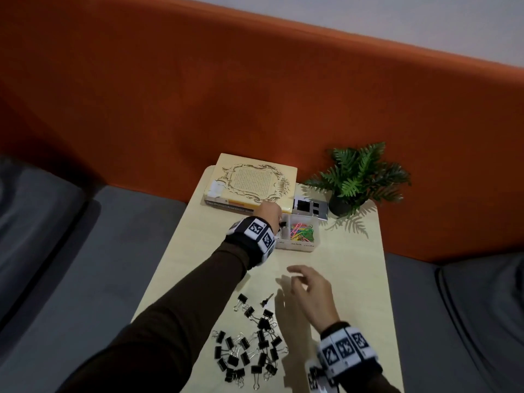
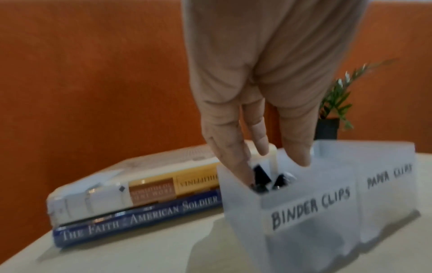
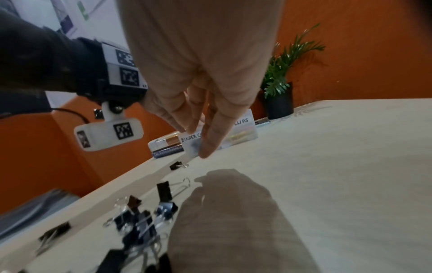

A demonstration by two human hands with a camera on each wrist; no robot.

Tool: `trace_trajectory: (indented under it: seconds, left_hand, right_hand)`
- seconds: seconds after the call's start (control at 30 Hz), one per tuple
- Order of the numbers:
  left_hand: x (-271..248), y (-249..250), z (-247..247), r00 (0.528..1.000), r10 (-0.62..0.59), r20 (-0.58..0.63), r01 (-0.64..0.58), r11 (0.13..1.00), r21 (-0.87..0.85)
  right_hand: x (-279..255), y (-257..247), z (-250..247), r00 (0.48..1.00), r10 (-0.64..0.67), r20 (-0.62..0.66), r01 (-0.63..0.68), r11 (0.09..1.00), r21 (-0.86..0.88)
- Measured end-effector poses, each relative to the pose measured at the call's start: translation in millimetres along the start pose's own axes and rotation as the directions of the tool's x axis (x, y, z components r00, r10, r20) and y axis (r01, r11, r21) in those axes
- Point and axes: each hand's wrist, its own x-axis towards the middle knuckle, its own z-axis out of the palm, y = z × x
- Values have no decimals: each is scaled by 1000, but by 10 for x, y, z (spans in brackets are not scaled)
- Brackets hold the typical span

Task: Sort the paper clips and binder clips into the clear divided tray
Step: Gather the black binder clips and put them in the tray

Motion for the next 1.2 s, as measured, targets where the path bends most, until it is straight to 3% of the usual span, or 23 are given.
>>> trace_trajectory:
  seconds: [0.07, 0.2, 0.3, 0.4, 0.47, 0.53, 0.67, 0.73, 0.8, 0.9, 1.03, 1.2]
  left_hand:
    - [38, 19, -4, 998, 8, 58, -12, 997, 73]
    - [-123, -159, -1, 998, 9, -59, -3, 994, 112]
    - [-365, -404, 226, 997, 14, 79, -33, 968, 250]
    - [-549, -603, 520, 965, 139, 222, -209, 918, 337]
    - [-635, -705, 619, 943, 202, 264, -295, 874, 386]
    - [-762, -763, 615, 943, 211, 258, -301, 869, 392]
    - [-1243, -869, 627, 930, 140, 341, -218, 955, 201]
    - [-1551, -898, 677, 893, 84, 441, -152, 981, 121]
    - [-1779, -921, 790, 885, 82, 459, -156, 980, 126]
    - [-1894, -931, 972, 932, 108, 345, -152, 983, 104]
    - [-1831, -874, 1033, 977, 120, 177, -129, 991, 39]
    - [-1719, -769, 1020, 988, 82, 131, -87, 996, 33]
  right_hand:
    - [-131, 15, 10, 999, -17, 44, 17, 1000, -13]
    - [-236, 68, 77, 966, -120, 228, 166, 966, -198]
    - [-225, 154, 219, 919, -162, 359, 286, 901, -326]
    - [-233, 175, 357, 881, -204, 427, 370, 859, -353]
    - [-258, 127, 395, 874, -168, 456, 375, 830, -412]
    - [-304, 116, 377, 856, -101, 508, 367, 810, -457]
    - [-501, 196, 272, 782, -6, 623, 380, 797, -470]
    - [-617, 273, 271, 791, -10, 612, 396, 770, -500]
    - [-691, 350, 321, 823, -70, 564, 400, 776, -487]
    - [-703, 367, 386, 857, -150, 493, 408, 781, -473]
    - [-653, 317, 419, 896, -107, 431, 327, 817, -476]
    - [-541, 284, 419, 930, -40, 365, 225, 848, -480]
